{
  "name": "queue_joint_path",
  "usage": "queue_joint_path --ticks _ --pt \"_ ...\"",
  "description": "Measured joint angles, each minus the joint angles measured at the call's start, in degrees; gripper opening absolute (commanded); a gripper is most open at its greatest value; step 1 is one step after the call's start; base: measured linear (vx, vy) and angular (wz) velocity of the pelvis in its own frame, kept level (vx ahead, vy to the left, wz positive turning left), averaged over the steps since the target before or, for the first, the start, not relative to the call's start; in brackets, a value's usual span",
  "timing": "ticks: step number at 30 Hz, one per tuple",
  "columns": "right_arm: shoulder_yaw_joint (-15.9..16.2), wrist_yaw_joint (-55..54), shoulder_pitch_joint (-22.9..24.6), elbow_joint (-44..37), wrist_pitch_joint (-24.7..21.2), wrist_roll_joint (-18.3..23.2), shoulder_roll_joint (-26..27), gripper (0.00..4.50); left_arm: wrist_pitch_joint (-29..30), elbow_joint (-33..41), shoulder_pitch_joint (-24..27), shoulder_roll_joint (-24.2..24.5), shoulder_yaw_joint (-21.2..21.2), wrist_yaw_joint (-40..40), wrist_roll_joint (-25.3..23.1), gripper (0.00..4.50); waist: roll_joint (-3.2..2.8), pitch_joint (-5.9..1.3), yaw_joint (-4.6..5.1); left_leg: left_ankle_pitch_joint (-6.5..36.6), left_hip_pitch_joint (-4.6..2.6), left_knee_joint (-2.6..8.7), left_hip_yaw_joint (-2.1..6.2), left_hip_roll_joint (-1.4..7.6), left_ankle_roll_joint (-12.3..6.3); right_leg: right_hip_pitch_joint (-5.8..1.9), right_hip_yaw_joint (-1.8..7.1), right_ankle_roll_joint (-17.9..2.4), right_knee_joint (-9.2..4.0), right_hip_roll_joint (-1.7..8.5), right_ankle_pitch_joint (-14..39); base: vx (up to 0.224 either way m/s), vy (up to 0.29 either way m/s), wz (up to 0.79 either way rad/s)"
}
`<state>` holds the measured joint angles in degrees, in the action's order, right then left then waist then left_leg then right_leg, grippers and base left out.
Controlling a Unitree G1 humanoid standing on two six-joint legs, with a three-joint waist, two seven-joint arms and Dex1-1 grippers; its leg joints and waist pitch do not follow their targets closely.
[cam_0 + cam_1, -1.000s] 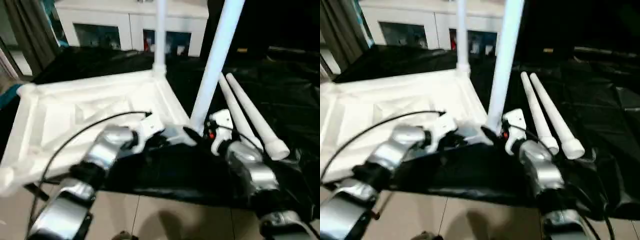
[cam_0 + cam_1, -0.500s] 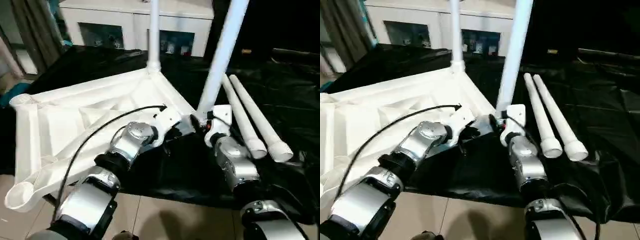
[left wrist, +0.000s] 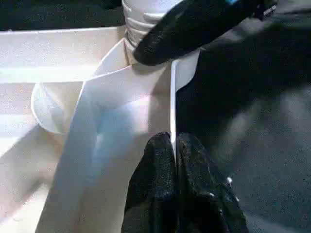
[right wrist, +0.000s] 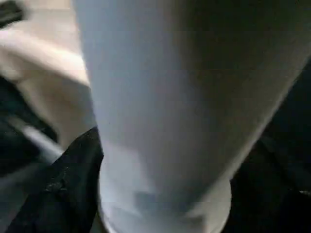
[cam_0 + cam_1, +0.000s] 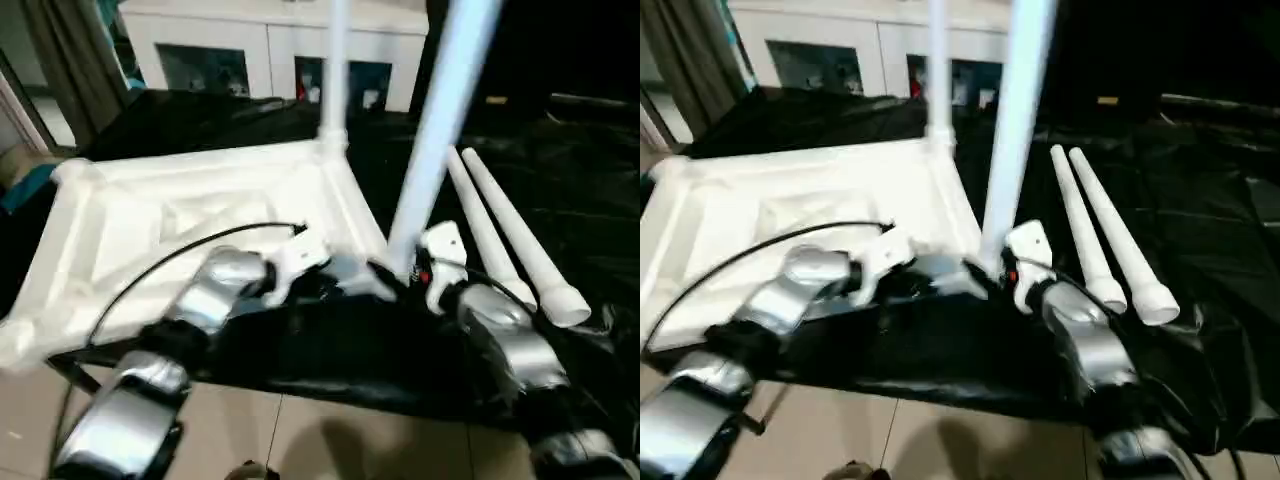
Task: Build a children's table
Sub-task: Rotate leg to tighten
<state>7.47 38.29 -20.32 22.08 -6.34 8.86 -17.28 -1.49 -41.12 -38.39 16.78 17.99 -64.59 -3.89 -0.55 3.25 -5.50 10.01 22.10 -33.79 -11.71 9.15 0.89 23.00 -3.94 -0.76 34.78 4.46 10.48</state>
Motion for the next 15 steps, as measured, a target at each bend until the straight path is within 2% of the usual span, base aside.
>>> queue_joint_path --ticks 6,9,10,12,14,15 --pt "1.39 10.28 3.91 -7.8 -4.84 3.07 -5.63 3.85 1.56 3.1 1.97 2.88 -0.27 -6.13 2.0 0.0 0.02 0.01 -0.04 0.0 -0.02 0.0 -0.03 0.01 0.0 0.01 0.02 0.01 0.0 0.0 0.01 0.0 0.0 0.0" --pt "1.38 11.81 4.17 -8.48 -6.33 4.36 -5.93 3.85 2.01 3.94 2.56 3.45 -0.36 -7.23 2.44 0.0 0.02 0.01 0.07 0.0 -0.03 0.0 -0.03 0.02 0.0 0.02 0.02 0.01 0.02 0.0 0.0 0.0 0.0 0.0" --pt "1.38 11.97 4.16 -8.5 -6.76 4.63 -5.9 3.68 2.32 4.14 2.6 3.47 -0.36 -7.42 2.47 0.0 0.02 0.01 0.07 0.0 -0.03 0.0 -0.03 0.01 0.0 0.02 0.02 0.01 0.02 0.0 0.0 0.0 0.0 0.0" --pt "1.38 12.29 4.17 -8.53 -7.22 5.07 -5.88 3.68 2.65 4.7 2.85 3.51 -0.36 -7.65 2.5 0.0 0.02 0.01 0.07 0.0 -0.02 -0.01 -0.03 0.01 0.0 0.01 0.03 0.0 0.02 0.0 0.0 0.0 0.0 0.0" --pt "1.38 12.41 4.16 -8.54 -7.48 5.25 -5.85 3.34 2.81 4.94 2.91 3.51 -0.36 -7.74 2.51 0.0 0.02 0.01 0.11 0.0 -0.02 -0.01 -0.03 0.01 0.0 0.02 0.03 0.01 0.02 0.0 0.0 0.0 0.0 0.0" --pt "1.38 12.68 4.15 -8.66 -7.84 5.26 -5.85 3.31 2.95 5.22 2.99 3.52 -0.36 -7.78 2.53 0.0 0.02 0.01 0.13 0.0 -0.02 -0.01 -0.03 0.01 0.0 0.02 0.03 0.01 0.02 0.0 0.01 0.0 0.0 0.0"
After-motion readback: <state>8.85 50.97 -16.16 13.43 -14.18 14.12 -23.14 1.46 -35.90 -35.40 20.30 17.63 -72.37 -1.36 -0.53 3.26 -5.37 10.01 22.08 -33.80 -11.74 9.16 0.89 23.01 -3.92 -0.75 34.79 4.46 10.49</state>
